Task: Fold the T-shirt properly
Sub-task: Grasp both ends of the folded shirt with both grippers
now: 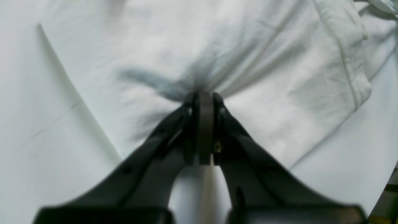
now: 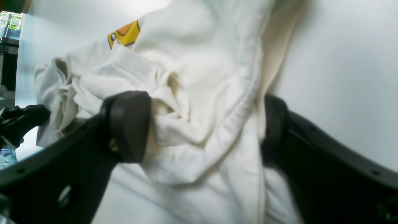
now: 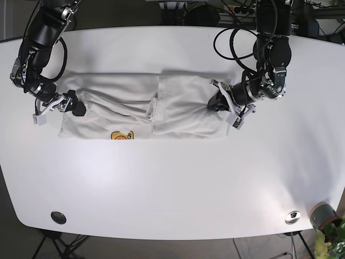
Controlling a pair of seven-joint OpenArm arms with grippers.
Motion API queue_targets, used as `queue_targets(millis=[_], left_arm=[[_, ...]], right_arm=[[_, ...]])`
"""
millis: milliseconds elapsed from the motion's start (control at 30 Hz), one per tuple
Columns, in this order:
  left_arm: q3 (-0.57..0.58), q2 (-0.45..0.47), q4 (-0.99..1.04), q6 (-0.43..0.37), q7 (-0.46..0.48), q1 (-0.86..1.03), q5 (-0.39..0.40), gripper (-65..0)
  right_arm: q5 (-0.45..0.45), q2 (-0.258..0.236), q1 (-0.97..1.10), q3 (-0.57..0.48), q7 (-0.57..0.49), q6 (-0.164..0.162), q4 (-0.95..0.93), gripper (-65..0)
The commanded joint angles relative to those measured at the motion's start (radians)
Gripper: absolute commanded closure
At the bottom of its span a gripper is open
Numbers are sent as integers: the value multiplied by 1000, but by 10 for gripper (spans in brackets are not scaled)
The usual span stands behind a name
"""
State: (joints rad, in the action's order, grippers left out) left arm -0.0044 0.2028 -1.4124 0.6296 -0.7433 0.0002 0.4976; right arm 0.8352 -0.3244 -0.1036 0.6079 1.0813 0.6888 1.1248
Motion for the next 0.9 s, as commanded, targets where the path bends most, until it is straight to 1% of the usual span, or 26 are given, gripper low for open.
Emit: queue_targets(millis=[0,200,400,467,567,633,733,767,833,867], left_arm=[[-4,5,-12,9,15,-16,17,0],[-4,5,-12,9,15,-19,16,0],[-4,5,-12,9,15,-19,16,0],[-4,5,-12,9,15,-19,16,0],[-4,5,-12,9,15,-19,16,0],[-4,5,-12,9,15,-19,16,0],[-4,5,-12,9,15,-16,16,0],[-4,5,-12,9,15,-16,16,0],[-4,5,-12,9,15,-15,16,0],[-4,7,-11,9,15,-15,16,0]], right_arm=[[12,-17,-17,2,-3,9,13,-487],[9,1,-17,-1,26,9,18,-487],[12,1,-17,-73,24,9,18,-482],[12,3,-17,-75,23,9,18,-482],[6,21,-17,-73,15,9,16,-480],[6,21,-17,-73,-3,9,16,-474],[5,21,-17,-73,-22,9,14,-385],[5,21,-17,-73,-25,9,14,-314],[5,21,-17,-73,-26,9,14,-209],[5,21,-17,-73,-26,9,14,-122]])
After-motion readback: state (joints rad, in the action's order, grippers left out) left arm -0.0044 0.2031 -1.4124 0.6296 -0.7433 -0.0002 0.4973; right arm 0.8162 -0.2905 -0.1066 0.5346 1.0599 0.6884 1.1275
